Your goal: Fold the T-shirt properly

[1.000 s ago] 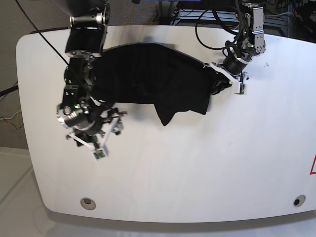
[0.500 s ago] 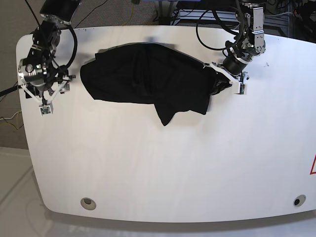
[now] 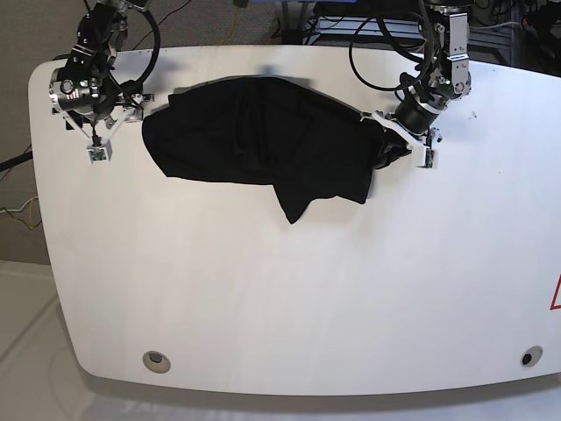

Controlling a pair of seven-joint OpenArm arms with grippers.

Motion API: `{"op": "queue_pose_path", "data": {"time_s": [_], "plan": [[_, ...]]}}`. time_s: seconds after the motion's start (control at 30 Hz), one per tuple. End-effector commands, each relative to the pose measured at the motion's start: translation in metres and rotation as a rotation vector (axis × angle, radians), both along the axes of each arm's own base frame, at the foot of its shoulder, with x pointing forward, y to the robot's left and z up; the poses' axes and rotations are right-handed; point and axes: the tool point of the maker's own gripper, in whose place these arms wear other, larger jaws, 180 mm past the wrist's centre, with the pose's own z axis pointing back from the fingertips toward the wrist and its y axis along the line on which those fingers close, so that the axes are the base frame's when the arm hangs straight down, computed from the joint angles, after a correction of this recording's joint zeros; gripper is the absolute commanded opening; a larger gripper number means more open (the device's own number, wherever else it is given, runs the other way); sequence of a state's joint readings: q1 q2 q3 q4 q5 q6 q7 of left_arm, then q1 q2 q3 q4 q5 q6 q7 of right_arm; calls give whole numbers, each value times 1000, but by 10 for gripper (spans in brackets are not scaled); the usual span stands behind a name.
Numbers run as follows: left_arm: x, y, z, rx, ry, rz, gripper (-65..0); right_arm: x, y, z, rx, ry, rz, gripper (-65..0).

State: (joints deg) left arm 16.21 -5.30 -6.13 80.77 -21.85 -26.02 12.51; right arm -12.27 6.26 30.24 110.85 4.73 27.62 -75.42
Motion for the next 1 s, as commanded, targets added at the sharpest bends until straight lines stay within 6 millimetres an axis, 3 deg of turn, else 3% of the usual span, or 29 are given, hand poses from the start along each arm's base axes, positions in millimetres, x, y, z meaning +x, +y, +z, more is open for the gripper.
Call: {"op": "queue_pose_path", "data": {"time_s": [0.0,0.23,0.53,0.97], "plan": [[-17,4,-22,76,105,-31,-641,4,11,2,22,-20,7,-220],[-18,4,-23,76,108,-32,-641,9,25,2,30,15,110,-219],[-19,5,-24,78,111,-32,-641,29,23,24,-23,-45,193,-219],[-20,5,-24,78,112,-32,-641,20,-14,39,39,-147,40,-223]]}}
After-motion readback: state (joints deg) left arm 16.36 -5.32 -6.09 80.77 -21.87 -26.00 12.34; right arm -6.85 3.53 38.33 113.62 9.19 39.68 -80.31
